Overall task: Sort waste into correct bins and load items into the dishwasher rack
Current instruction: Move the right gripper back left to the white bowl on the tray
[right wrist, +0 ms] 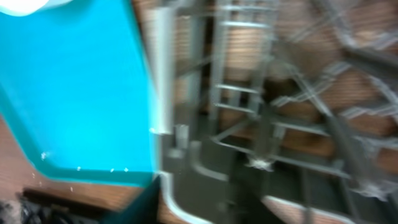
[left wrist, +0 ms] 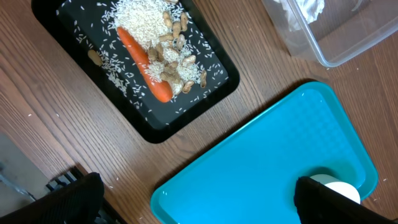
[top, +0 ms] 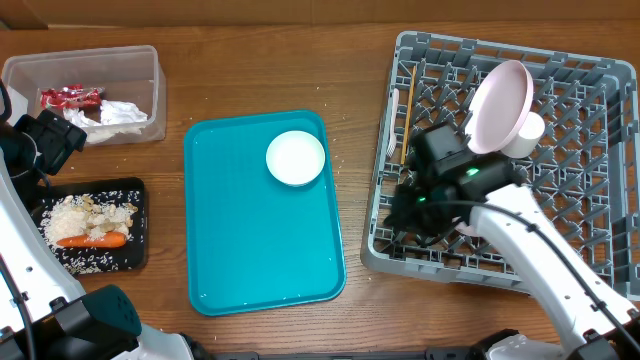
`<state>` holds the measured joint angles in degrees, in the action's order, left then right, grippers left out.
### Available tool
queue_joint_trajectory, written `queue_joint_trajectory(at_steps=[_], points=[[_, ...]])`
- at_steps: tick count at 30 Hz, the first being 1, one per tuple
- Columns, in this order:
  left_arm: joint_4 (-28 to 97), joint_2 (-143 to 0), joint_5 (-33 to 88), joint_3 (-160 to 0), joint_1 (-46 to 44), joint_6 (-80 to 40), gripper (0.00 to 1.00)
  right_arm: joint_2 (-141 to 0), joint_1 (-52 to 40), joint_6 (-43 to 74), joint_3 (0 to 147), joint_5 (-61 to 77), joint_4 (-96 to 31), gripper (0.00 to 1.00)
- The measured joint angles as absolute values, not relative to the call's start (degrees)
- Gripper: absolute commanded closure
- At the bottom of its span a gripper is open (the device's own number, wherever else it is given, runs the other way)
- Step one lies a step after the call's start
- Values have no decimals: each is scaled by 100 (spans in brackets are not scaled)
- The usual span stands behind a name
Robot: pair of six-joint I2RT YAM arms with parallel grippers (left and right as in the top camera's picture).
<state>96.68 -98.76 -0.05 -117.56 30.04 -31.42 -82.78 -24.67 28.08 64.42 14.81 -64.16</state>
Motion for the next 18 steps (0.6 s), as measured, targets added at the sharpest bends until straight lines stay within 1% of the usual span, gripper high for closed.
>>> queue_joint_trajectory(at_steps=[4, 9, 12, 16, 18], points=[[9668, -9876, -5, -11756, 3004, -3142, 0, -8278, -2888, 2967, 6442, 1481, -6108, 28], [9668, -9876, -5, -11756, 3004, -3142, 0, -8353, -3028, 3310, 6442, 1304, -6121, 29], [9668, -9876, -5, -11756, 3004, -3142, 0, -8602, -3085, 3439, 6442, 1221, -6108, 34], [9668, -9876, -3, -11756, 3004, -3142, 0, -8923, -3258, 3533, 6436, 1177, -6047, 36], [9668, -9876, -5, -11756, 3004, -3142, 0, -9041, -3411, 3586, 6431, 1162, -5988, 40]])
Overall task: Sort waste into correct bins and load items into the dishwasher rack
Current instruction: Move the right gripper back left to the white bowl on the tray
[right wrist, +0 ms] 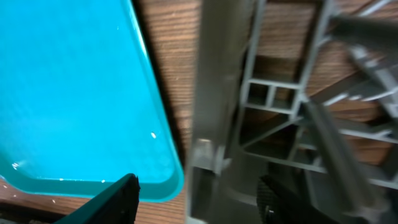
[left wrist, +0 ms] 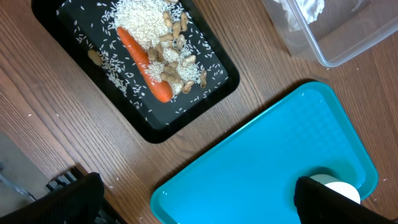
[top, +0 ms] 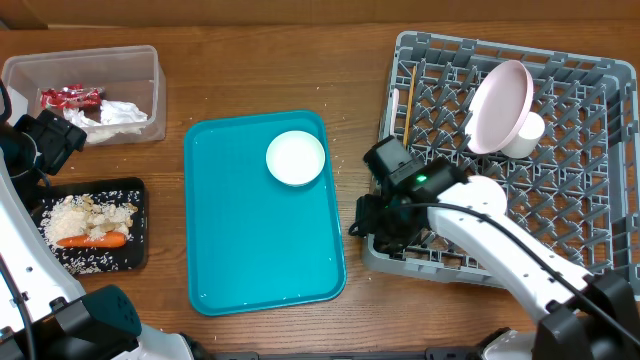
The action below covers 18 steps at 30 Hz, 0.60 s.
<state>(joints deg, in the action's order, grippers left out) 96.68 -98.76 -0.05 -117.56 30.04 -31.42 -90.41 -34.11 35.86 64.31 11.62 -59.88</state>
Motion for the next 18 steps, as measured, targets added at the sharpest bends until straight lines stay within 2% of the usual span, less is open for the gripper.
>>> queue_joint_trajectory(at_steps=[8, 18], points=[[9668, -9876, -5, -11756, 3004, -3142, 0, -9091, -3787, 3758, 6427, 985, -6213, 64], [9668, -9876, -3, -11756, 3004, -3142, 0, -9091, -3787, 3774, 6427, 766, -7078, 71]])
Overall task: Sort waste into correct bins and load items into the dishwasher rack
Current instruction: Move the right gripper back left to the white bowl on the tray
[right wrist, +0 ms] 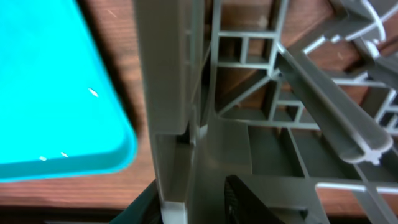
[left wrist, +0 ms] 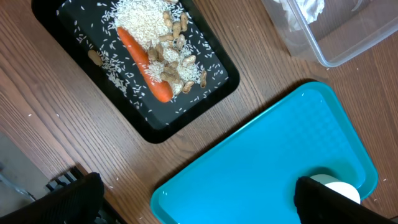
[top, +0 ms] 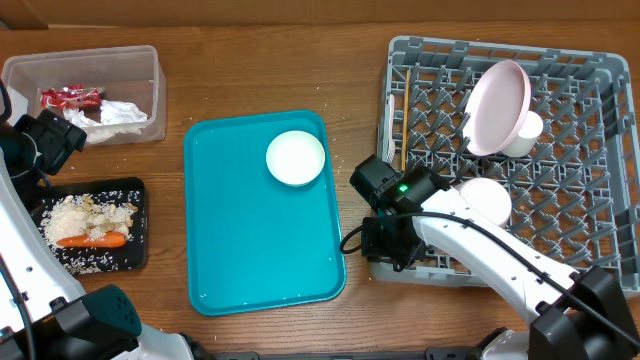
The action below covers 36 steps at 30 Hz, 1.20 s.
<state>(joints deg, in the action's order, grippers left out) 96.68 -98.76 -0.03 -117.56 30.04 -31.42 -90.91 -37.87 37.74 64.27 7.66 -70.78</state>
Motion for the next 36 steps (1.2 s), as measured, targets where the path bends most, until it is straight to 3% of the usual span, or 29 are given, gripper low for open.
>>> queue_joint_trajectory(at_steps=[11, 17, 30, 34, 35, 36], points=[[9668, -9876, -3, -11756, 3004, -3142, 0, -9091, -3791, 4239, 6427, 543, -8018, 72], [9668, -9876, -5, -11756, 3004, -3140, 0, -9091, -3791, 4473, 6425, 357, -7850, 71], [9668, -9876, -3, -11756, 3004, -3142, 0, -9091, -3791, 4460, 6984, 429, -7970, 35], [9668, -9876, -5, -11756, 3004, -3142, 0, -9080, -3791, 4418, 7494, 460, -8197, 28], [9668, -9876, -5, -11756, 3004, -3142, 0, -9078, -3791, 4412, 7609, 480, -8119, 19], [9668, -9876, -5, -11756, 3004, -3142, 0, -9078, -3791, 4383, 7682, 504, -8009, 0]])
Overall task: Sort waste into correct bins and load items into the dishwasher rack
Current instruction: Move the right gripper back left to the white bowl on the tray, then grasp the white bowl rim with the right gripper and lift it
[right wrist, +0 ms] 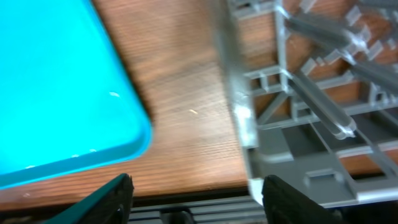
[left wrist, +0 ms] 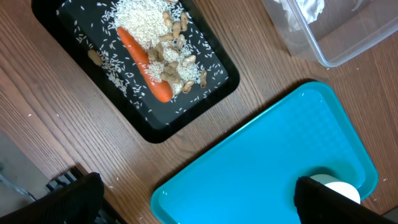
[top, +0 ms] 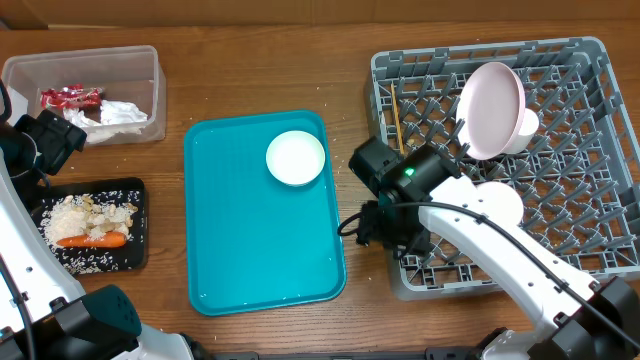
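Observation:
The grey dishwasher rack (top: 440,52) stands at the right, turned slightly askew. It holds a pink bowl (top: 492,108), a white cup (top: 527,124), a white bowl (top: 497,200) and chopsticks (top: 397,115). My right gripper (top: 383,232) is open beside the rack's near left corner (right wrist: 292,143), over bare wood, gripping nothing (right wrist: 202,202). A small white bowl (top: 295,157) sits on the teal tray (top: 262,240). My left gripper (left wrist: 199,202) hangs open at the far left, above the tray's corner (left wrist: 267,155).
A black tray (top: 135,190) with rice, peanuts and a carrot (left wrist: 144,65) lies at the left front. Behind it a clear bin (top: 85,60) holds wrappers and crumpled paper. Rice grains are scattered on the wood between tray and rack.
My right gripper was shut on the rack's left wall; now it is open and clear of it. The rack has turned, its near left corner farther from the teal tray.
My right gripper was first inside the rack near its front left corner, then over the left wall, then shut on that wall. The rack changed its angle at each moment. Now it sits turned and the gripper has let go. The left arm stayed still.

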`<state>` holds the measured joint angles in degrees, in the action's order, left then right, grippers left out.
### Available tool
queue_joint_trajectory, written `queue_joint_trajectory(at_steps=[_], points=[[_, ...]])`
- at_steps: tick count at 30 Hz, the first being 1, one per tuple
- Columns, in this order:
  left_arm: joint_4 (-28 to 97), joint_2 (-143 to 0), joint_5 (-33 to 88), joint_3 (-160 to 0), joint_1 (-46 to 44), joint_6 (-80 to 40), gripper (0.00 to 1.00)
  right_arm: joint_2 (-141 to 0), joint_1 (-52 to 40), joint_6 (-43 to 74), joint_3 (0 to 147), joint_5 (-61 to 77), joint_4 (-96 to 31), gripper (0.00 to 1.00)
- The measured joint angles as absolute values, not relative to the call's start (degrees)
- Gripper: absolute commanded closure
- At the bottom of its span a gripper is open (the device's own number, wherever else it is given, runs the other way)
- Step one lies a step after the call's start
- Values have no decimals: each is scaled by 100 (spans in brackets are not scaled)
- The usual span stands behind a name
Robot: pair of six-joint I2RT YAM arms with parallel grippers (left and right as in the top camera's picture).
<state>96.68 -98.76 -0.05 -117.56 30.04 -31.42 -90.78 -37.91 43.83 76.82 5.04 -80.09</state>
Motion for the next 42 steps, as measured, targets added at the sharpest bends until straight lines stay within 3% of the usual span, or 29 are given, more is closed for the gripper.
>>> queue_joint_trajectory(at_steps=[10, 17, 27, 42], points=[[9668, -9876, -3, -11756, 3004, -3142, 0, -9072, -3828, 3970, 7854, 1872, -4792, 0], [9666, -9876, -5, -11756, 3004, -3142, 0, -9262, -3828, 4023, 7872, 1197, -4158, 0], [9668, -9876, -5, -11756, 3004, -3142, 0, -10805, -3822, 4025, 7885, 561, -3428, 0], [9668, -9876, -5, -11756, 3004, -3142, 0, -11212, -3791, 4134, 7887, 56, -3000, 18]])
